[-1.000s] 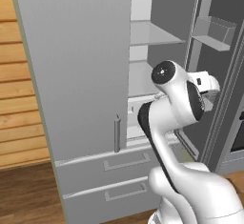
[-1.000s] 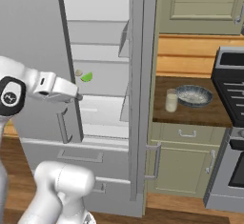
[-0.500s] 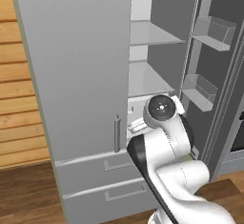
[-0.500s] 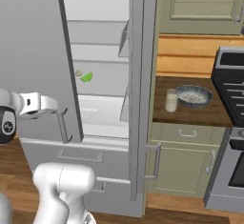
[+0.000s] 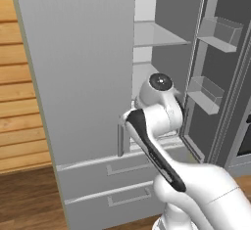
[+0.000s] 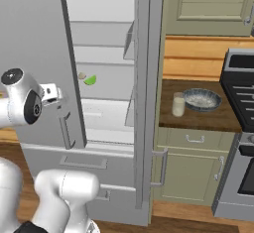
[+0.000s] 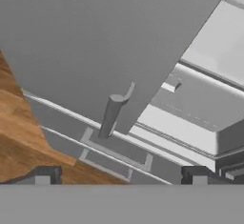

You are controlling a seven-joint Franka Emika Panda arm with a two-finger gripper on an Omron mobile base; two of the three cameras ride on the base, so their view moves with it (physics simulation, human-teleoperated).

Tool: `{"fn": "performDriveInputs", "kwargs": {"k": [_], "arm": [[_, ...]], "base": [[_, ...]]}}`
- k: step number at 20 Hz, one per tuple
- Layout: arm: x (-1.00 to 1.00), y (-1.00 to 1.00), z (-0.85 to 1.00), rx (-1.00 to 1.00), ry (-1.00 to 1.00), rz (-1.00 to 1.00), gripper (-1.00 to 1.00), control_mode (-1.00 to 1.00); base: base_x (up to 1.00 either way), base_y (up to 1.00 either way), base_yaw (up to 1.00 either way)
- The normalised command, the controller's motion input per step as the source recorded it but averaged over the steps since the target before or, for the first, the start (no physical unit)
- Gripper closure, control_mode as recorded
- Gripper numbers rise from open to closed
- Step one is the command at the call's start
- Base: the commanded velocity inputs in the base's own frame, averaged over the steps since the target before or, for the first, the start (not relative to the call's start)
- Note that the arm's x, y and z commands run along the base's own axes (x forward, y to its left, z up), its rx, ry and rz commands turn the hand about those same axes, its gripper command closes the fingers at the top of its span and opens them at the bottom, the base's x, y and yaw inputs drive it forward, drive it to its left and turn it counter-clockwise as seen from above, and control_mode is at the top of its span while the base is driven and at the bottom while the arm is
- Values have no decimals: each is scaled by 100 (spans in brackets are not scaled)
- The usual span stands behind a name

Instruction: Grab a lemon wedge from the fridge and one ice cube from the ice bowl, and put them in the glass of lemonade.

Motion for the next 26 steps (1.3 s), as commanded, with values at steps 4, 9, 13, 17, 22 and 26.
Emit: {"fn": "performDriveInputs", "kwargs": {"k": [4,9,13,17,22,26], "arm": [[84,3,-78,1,1,-6,-100,-100],[100,0,-94,18,-7,-27,-100,-100],[43,18,-83,24,-5,-21,-100,-100],[-14,8,-25,12,3,-1,-100,-100],[-19,4,-1,4,1,0,-100,-100],[16,42,-10,0,0,-6,-100,-100]], "base": [[0,0,0],[0,0,0],[0,0,0],[0,0,0],[0,0,0],[0,0,0]]}}
